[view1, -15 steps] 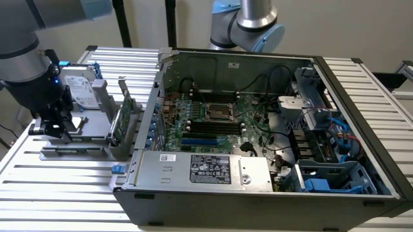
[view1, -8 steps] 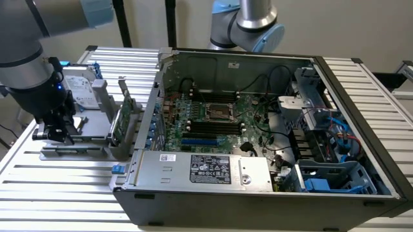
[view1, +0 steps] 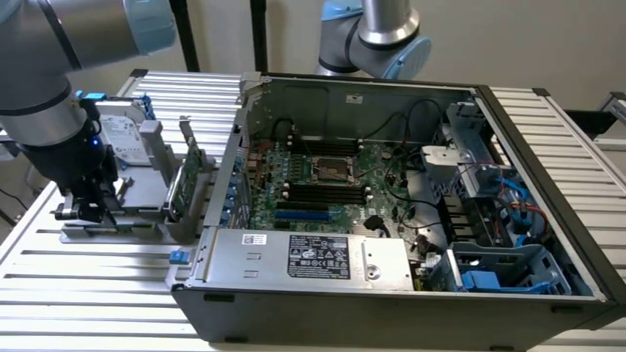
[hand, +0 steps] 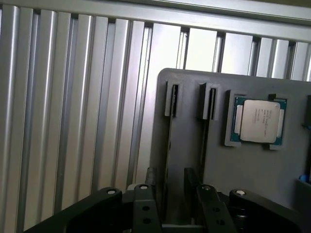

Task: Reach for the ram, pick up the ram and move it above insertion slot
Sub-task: 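Pick up the ram and move it above insertion slot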

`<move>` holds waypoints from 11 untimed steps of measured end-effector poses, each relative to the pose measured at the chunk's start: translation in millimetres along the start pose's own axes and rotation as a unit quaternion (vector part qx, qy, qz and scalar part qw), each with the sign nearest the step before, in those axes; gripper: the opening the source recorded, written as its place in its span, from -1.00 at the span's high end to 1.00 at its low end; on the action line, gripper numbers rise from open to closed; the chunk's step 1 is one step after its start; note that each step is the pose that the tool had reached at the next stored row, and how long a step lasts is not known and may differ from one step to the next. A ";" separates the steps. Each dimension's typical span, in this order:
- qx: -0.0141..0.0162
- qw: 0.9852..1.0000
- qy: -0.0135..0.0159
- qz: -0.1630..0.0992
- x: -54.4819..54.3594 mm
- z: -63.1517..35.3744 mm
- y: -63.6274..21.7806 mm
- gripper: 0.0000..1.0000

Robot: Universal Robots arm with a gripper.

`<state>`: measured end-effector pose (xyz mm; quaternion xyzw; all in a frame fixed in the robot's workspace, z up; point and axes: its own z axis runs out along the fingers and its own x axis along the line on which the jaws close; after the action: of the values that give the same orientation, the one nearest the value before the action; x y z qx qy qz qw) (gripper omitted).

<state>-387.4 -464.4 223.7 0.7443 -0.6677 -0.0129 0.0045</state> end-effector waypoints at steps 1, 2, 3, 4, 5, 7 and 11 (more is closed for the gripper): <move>0.000 1.000 0.000 0.000 0.3 1.7 0.0 0.27; 0.000 1.000 0.000 0.000 0.5 3.6 -0.1 0.27; 0.000 1.000 0.000 0.000 0.8 5.4 0.0 0.27; 0.000 1.000 0.000 0.000 1.0 7.2 0.0 0.27; 0.000 1.000 0.000 0.000 1.2 9.0 -0.1 0.27; 0.000 1.000 0.000 0.001 1.4 12.7 -0.1 0.27; 0.000 1.000 0.000 0.004 1.5 19.5 -0.3 0.27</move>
<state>-387.4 -465.7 204.1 0.7419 -0.6703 -0.0129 0.0044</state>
